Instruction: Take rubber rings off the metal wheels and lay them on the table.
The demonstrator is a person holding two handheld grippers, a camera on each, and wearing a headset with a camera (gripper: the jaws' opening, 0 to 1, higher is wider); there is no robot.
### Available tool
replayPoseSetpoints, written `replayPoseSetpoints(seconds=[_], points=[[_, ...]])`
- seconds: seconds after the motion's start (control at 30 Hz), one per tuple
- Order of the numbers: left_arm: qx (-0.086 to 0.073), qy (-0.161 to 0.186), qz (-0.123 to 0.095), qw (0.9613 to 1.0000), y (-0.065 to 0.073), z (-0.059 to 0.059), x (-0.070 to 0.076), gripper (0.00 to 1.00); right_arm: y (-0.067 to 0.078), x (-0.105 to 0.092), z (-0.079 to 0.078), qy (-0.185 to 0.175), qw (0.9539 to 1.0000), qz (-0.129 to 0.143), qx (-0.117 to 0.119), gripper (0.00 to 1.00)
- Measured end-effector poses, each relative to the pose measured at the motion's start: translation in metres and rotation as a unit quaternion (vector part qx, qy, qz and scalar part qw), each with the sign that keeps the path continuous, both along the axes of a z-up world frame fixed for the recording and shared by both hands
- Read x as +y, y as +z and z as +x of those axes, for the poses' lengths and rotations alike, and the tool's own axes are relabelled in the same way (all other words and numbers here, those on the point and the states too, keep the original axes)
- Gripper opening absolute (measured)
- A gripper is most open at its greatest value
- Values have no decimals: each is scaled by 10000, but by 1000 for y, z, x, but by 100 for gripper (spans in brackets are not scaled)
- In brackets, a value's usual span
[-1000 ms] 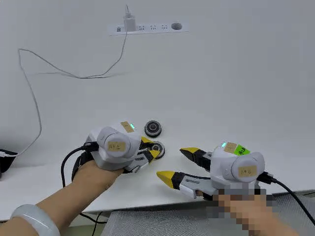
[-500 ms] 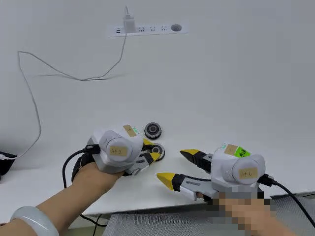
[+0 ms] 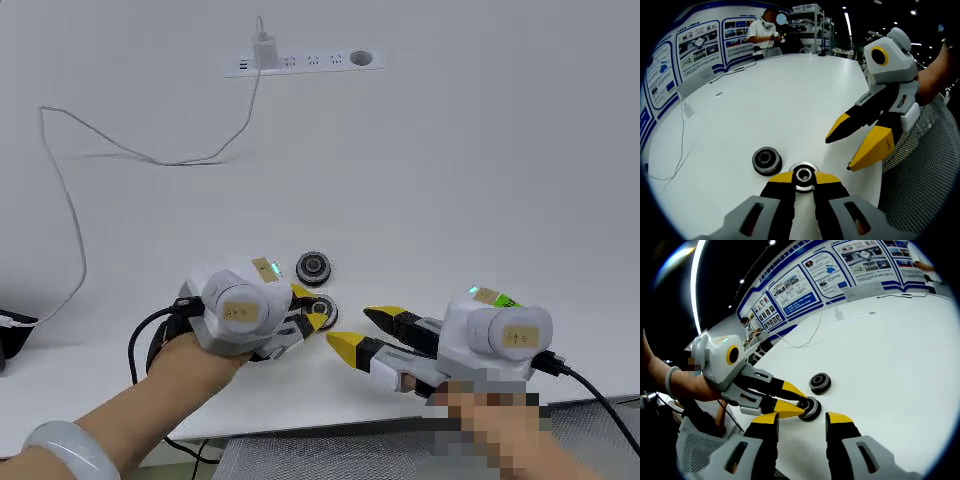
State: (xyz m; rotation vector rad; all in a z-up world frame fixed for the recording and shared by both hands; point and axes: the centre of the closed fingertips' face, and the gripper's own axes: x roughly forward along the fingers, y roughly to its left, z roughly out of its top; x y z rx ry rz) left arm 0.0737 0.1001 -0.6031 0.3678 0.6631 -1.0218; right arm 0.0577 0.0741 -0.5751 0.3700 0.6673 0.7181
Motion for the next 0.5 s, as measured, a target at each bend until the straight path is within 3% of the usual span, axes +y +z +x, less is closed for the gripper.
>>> replayPoseSetpoints(seconds=[0.23,0.5], points=[[-11,6,-9,10000,0,0,0,14,-4,-3,9,-434,9975,371,428,37],[-18,18,-20,10000,0,0,1,14,-9,-1,7,-516,9958,388,648,34]])
